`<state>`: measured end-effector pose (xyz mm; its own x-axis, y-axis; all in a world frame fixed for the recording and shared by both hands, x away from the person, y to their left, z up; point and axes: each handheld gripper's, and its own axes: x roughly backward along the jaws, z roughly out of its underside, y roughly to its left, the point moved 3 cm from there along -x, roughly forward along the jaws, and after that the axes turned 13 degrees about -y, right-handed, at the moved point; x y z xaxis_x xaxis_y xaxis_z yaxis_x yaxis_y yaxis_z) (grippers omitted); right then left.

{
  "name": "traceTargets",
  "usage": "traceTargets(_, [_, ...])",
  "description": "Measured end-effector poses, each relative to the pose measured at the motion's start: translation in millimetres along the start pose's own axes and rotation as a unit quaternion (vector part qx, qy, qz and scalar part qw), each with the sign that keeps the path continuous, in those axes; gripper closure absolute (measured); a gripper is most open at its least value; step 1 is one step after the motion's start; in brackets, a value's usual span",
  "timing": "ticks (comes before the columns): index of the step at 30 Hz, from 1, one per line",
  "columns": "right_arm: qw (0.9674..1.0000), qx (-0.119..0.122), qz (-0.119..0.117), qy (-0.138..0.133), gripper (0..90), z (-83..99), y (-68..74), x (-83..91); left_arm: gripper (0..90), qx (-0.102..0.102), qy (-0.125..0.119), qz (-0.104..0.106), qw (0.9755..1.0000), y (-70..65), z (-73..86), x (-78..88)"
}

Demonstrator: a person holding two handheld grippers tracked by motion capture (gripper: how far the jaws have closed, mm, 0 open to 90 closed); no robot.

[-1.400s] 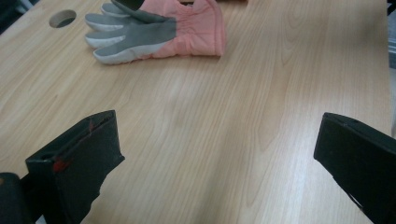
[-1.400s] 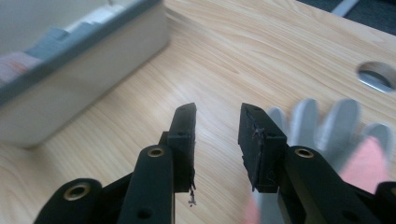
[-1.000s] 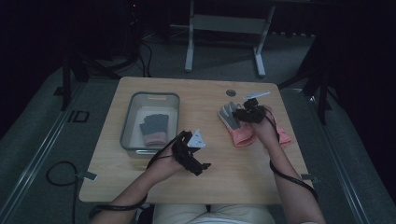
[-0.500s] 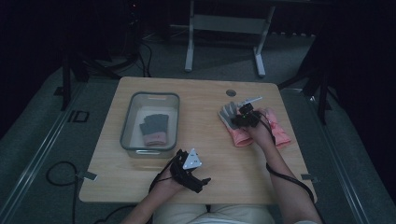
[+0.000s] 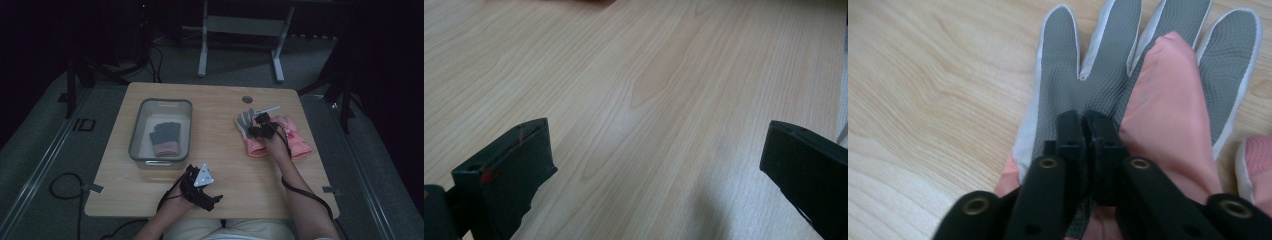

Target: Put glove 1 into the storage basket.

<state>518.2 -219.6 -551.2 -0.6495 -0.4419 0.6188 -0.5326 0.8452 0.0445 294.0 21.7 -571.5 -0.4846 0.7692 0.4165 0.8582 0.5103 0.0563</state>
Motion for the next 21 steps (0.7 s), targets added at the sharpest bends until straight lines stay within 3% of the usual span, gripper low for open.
traceTargets(1, [0.9996, -0.021, 0.008, -0.018, 88.3, -2.5, 0.2, 8.4, 0.1, 0.001, -0.002, 0.001, 1.0000, 0.6, 0.4, 0.0])
traceTargets(2, [0.9996, -0.021, 0.008, -0.018, 88.3, -2.5, 0.2, 8.4, 0.1, 0.001, -0.004, -0.001, 1.0000, 1.3, 0.4, 0.1])
traceTargets(5, [0.9963, -0.057, -0.002, -0.065, 88.7, -7.2, 3.7, 30.5, 0.1, -0.003, -0.009, -0.008, 0.9999, 2.4, 0.0, 1.3])
traceTargets(9, [0.9904, -0.072, -0.009, -0.118, 88.9, -17.1, 20.6, 70.9, 0.1, -0.002, -0.016, -0.011, 0.9998, 3.6, -0.8, 2.7])
traceTargets(13, [0.9864, -0.077, 0.001, -0.145, 88.9, -19.5, 41.8, 106.2, 0.1, -0.004, -0.020, -0.014, 0.9997, 3.2, -1.6, 3.8])
traceTargets(14, [0.9829, -0.081, 0.012, -0.165, 89.0, -16.2, 52.4, 119.3, 0.1, -0.004, -0.021, -0.015, 0.9997, 3.5, -1.6, 4.2])
traceTargets(15, [0.9829, -0.081, 0.012, -0.165, 89.0, -16.2, 52.4, 119.3, 0.1, -0.004, -0.022, -0.016, 0.9996, 3.8, -1.5, 4.4])
traceTargets(18, [0.9831, -0.076, 0.010, -0.166, 89.1, -6.6, 69.7, 127.5, 0.1, -0.004, -0.023, -0.016, 0.9996, 4.4, -1.5, 5.0])
traceTargets(20, [0.9858, -0.070, 0.011, -0.152, 89.0, 2.3, 78.7, 127.4, 0.1, -0.005, -0.026, -0.014, 0.9995, 4.0, -1.4, 5.4])
traceTargets(21, [0.9855, -0.077, 0.014, -0.151, 89.0, 7.2, 81.5, 127.1, 0.1, -0.006, -0.025, -0.015, 0.9995, 4.0, -1.1, 5.4])
